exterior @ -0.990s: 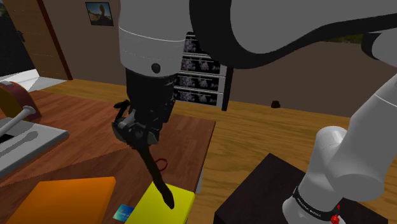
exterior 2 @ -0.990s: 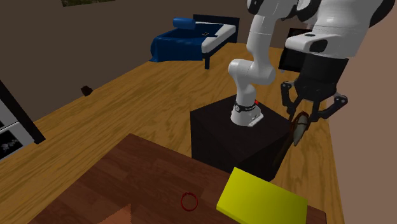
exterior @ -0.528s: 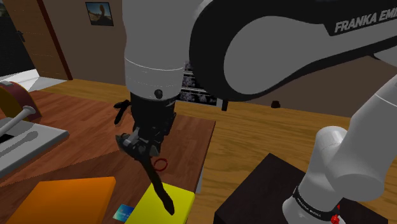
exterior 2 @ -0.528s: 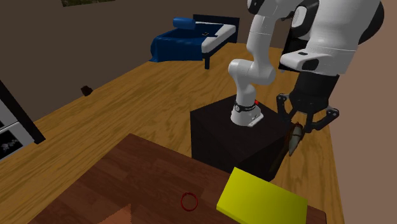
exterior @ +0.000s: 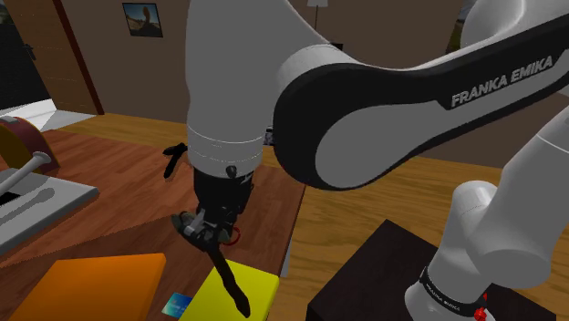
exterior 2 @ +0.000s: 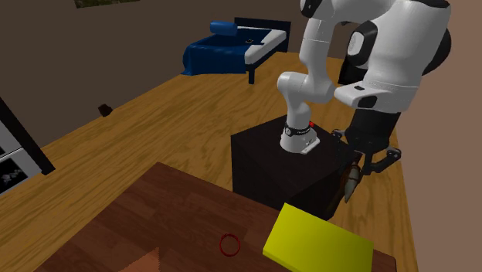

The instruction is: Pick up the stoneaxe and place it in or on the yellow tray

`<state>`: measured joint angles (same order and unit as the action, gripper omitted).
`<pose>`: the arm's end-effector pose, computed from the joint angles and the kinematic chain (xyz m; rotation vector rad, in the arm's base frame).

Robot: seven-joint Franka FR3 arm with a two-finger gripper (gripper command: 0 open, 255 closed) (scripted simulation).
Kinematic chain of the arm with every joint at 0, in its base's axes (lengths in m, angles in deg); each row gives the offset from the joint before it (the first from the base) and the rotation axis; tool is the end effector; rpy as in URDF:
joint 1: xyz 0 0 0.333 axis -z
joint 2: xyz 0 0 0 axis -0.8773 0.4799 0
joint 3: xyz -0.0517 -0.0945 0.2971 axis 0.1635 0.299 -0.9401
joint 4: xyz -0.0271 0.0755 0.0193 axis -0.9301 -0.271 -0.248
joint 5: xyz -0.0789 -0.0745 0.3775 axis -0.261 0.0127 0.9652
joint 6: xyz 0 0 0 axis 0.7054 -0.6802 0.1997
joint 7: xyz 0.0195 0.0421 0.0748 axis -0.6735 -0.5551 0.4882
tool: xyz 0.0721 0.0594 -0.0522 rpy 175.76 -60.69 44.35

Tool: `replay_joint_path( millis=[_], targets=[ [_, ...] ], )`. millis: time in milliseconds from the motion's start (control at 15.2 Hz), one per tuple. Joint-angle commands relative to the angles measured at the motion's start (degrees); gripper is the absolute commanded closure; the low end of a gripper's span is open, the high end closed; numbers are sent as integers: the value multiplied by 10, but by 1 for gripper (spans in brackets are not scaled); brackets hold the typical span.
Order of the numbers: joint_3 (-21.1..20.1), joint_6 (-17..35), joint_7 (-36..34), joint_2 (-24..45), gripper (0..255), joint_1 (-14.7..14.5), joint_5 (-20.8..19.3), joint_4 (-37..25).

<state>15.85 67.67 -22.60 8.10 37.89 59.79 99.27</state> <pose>0.2910 0.4330 0.5275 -3.0224 -0.5420 -0.2849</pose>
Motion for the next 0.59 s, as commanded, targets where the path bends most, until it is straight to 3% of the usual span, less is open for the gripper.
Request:
replay_joint_path(
  millis=[0,528],
  targets=[
    [-1,16,-2,2,255,0,-1,13],
    [-6,63,-9,14,255,0,-8,51]
  ],
)
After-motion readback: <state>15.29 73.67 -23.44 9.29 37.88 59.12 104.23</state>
